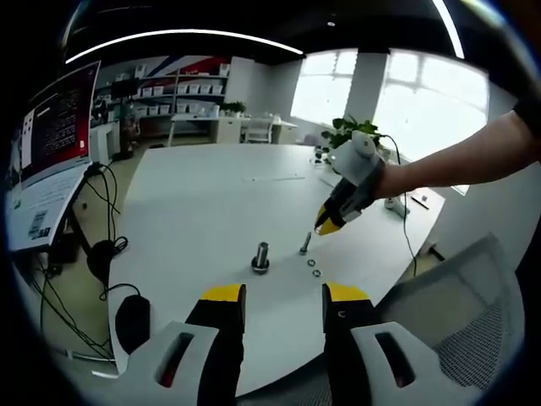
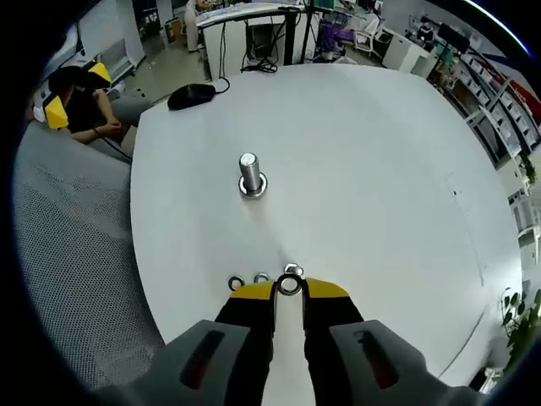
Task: Place the washer onto the threaded stud by aligning its center hole with the stud, sliding it down to the base, and recovering from edge contact or off-axis alignment until the washer reaches the visible bottom stop.
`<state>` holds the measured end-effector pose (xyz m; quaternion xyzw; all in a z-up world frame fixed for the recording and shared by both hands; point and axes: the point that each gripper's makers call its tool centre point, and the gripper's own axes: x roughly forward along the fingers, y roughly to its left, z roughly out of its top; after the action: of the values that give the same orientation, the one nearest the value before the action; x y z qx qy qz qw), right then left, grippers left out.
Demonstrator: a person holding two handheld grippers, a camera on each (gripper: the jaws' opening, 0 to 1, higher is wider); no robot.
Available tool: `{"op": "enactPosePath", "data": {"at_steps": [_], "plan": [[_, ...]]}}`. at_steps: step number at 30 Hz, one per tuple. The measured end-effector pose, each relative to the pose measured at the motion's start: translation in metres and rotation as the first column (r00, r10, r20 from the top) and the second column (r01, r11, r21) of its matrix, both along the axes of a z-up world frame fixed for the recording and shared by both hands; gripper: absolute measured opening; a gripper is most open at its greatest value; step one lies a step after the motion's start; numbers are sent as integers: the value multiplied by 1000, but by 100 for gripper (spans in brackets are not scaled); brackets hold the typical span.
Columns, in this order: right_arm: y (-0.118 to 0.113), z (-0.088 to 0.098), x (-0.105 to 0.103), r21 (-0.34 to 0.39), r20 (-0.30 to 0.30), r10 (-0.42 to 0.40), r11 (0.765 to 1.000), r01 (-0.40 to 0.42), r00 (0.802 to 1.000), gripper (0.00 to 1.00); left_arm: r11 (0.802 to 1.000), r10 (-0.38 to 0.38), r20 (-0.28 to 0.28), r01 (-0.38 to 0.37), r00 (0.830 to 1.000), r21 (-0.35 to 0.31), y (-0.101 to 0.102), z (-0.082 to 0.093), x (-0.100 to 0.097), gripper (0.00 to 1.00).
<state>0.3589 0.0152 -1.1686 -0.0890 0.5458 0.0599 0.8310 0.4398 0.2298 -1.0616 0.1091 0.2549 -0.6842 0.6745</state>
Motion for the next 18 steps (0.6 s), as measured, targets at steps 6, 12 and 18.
{"op": "enactPosePath", "data": {"at_steps": [6,12,18], "plan": [[-4,-2,1,-2,-7,2,1000,-2,1000,14,1000,4,2,-4,1000,5,0,0,1,34],[-4,-6,8,-7,-16,29,1000,-29,999,14,1000,16,-2,-16,1000,5,0,0,1,34],[-6,-14,9,-18,-45,61,998,-62,997,14,1000,20,1,-20,1000,5,0,0,2,34]]}}
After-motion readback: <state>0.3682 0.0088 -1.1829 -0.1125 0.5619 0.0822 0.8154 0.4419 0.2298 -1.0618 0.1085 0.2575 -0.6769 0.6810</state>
